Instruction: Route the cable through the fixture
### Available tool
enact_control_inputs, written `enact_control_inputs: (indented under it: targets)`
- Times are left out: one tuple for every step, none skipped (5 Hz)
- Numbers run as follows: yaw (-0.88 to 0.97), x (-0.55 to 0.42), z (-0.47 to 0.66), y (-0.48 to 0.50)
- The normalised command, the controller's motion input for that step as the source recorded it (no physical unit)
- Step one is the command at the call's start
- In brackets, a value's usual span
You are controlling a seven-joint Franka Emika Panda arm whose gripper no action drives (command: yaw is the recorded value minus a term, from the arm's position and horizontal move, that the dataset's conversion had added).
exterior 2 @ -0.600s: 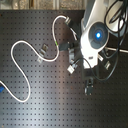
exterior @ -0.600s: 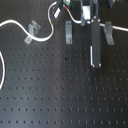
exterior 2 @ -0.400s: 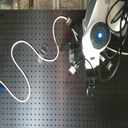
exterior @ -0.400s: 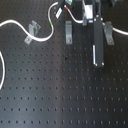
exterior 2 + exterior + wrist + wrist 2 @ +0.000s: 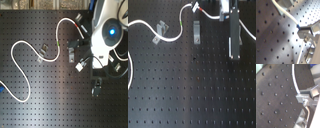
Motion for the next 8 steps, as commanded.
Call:
enact_control_inputs:
  targets:
    - [0.57, 0.267, -0.25, 0.047]
    - [0.78, 0.167, -0.19, 0.192]
    - [0.79, 0.181, -0.15, 0.167]
    - [0.84, 0.154, 0.01, 0.153]
    - [0.78, 0.189, 0.11, 0.073]
    - [0.32, 0.039, 0.00, -0.022]
    - [0.17, 0.186, 0.27, -0.177]
    - [0.20, 0.089, 0.41, -0.075]
